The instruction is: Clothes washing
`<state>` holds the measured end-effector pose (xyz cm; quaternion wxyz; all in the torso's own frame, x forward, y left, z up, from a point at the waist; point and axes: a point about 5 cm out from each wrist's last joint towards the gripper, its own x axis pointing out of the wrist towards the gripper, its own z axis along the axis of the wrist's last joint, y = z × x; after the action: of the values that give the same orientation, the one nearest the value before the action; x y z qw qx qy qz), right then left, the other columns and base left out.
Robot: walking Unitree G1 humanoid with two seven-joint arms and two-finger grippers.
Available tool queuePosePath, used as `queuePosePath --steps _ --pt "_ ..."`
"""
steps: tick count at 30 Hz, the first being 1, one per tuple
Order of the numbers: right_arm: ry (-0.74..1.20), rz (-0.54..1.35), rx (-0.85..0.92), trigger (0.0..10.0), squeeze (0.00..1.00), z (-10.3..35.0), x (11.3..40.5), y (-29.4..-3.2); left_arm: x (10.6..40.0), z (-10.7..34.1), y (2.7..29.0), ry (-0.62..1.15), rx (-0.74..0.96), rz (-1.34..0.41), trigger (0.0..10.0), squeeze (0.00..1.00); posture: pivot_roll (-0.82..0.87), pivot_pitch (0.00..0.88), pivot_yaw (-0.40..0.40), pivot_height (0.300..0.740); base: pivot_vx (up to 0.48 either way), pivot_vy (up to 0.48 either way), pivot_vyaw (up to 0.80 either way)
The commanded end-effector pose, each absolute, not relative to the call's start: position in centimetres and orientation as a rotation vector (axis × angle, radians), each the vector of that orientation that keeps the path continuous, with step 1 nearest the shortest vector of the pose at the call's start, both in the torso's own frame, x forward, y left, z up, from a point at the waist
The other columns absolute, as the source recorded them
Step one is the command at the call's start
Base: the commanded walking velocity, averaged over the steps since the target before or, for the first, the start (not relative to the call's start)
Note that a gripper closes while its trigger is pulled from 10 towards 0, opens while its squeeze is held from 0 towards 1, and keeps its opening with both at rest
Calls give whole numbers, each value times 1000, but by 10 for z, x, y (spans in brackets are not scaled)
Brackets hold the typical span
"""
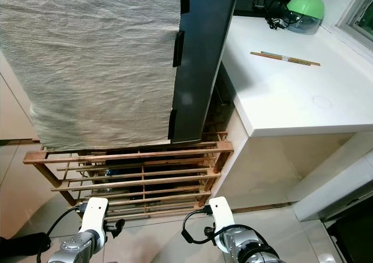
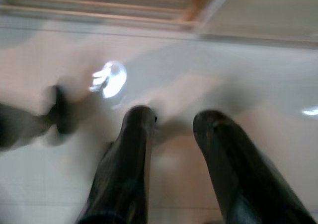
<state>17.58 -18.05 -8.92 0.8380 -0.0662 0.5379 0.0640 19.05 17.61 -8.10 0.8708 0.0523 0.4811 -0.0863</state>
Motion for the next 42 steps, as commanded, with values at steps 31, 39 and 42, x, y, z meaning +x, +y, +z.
queuePosePath --steps 31,39,42 --pt "549 232 -175 10000 0 -10 238 -200 243 -10 210 424 174 -257 10000 0 -43 0 2 740 0 0 0" --pt "179 209 45 10000 0 89 226 -197 242 91 220 80 95 -141 10000 0 -40 0 23 740 0 0 0" --pt "112 156 91 10000 0 117 222 -198 242 128 213 -4 46 -144 10000 0 -29 0 19 740 0 0 0"
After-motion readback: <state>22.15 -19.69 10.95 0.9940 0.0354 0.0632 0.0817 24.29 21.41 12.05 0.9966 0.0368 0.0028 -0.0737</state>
